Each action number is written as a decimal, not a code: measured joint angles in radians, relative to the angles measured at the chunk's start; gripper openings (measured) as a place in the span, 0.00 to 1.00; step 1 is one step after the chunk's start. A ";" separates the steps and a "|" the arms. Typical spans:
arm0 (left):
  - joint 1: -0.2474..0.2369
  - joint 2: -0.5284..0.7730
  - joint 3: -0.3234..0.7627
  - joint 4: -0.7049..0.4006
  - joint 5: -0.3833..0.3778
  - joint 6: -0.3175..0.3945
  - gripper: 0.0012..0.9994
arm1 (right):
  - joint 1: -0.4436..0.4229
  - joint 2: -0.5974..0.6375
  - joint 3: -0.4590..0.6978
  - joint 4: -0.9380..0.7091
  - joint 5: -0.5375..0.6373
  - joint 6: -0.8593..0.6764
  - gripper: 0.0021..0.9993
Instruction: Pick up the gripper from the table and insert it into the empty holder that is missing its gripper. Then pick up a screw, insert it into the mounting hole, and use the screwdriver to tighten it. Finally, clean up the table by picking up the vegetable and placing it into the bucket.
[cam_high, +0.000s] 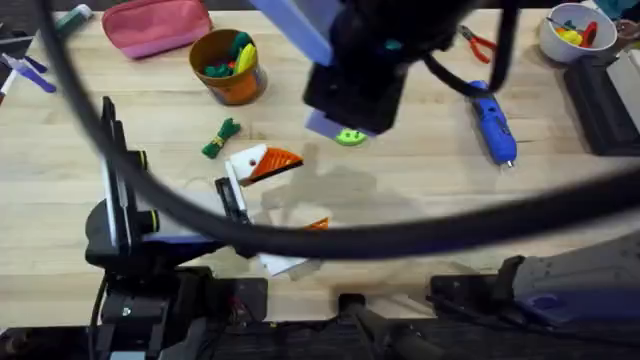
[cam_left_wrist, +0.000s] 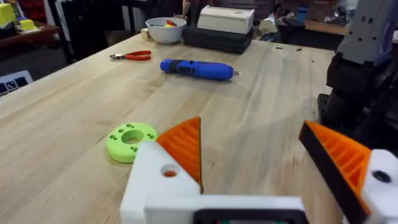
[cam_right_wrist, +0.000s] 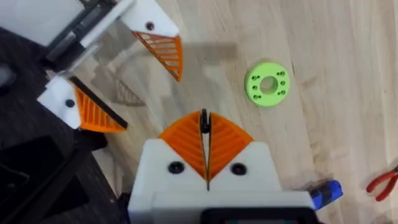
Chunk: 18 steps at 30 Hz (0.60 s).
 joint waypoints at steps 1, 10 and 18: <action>0.000 0.000 0.000 0.000 0.000 0.000 0.99 | 0.007 0.023 0.030 -0.013 0.000 0.000 0.00; 0.000 0.000 0.000 0.000 0.000 0.000 0.99 | 0.094 0.183 0.196 -0.056 0.000 -0.031 0.00; 0.000 0.000 0.000 0.000 0.000 0.000 0.99 | 0.156 0.225 0.205 -0.009 0.000 -0.089 0.00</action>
